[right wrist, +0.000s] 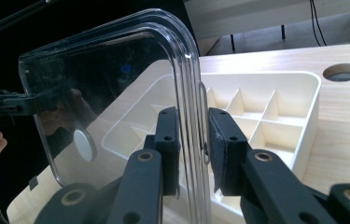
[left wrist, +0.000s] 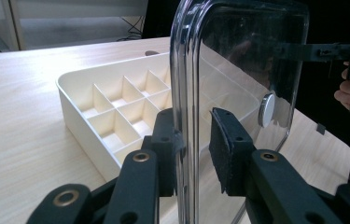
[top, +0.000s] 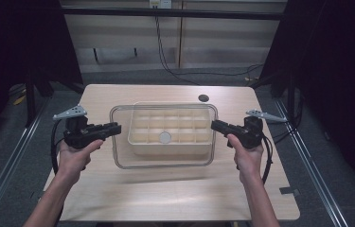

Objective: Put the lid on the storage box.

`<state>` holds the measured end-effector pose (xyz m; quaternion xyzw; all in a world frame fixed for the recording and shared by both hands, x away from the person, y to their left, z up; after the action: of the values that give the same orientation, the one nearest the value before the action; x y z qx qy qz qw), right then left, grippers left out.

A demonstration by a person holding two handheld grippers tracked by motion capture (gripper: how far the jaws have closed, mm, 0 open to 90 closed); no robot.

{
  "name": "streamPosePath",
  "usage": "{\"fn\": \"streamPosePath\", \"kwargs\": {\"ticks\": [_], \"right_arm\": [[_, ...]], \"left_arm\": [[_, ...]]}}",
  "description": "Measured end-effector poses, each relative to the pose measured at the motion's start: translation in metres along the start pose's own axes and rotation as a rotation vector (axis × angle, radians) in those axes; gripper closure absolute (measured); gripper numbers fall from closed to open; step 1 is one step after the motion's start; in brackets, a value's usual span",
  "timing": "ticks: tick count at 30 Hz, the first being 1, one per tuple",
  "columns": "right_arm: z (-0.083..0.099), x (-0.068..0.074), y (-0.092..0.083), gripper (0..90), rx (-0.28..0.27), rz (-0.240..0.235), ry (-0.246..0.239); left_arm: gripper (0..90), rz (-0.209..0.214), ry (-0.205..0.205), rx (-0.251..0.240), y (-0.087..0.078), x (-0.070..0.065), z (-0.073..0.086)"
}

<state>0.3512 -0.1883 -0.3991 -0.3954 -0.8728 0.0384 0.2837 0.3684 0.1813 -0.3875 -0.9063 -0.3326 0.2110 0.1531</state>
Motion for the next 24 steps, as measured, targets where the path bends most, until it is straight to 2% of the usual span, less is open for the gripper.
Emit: {"fn": "streamPosePath", "kwargs": {"ticks": [5,10,14,24], "right_arm": [[-0.01,0.0,0.0,75.4,-0.012,-0.001,-0.01],[-0.022,-0.002,0.0,75.6,-0.024,-0.012,-0.011],[-0.029,-0.003,0.002,75.7,-0.027,-0.002,-0.011],[-0.044,-0.006,0.002,75.5,-0.064,0.001,-0.005]], "left_arm": [[72.1,-0.003,0.016,-0.009,0.001,0.0,-0.012],[72.0,-0.004,0.007,-0.018,0.004,0.001,-0.021],[71.9,-0.01,0.007,-0.028,0.004,0.002,-0.028],[71.7,-0.019,0.021,-0.041,0.01,0.004,-0.046]]}}
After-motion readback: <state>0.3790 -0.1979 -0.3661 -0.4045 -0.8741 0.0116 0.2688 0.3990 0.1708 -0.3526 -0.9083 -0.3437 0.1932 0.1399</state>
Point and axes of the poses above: each handheld gripper's, and its own axes: y roughly forward along the jaws, z roughly out of its underside, x roughly to its left, the point moved 7 cm from there along y, roughly forward along the jaws, and after that the axes turned 4 degrees about -z, right-handed, at the moved point
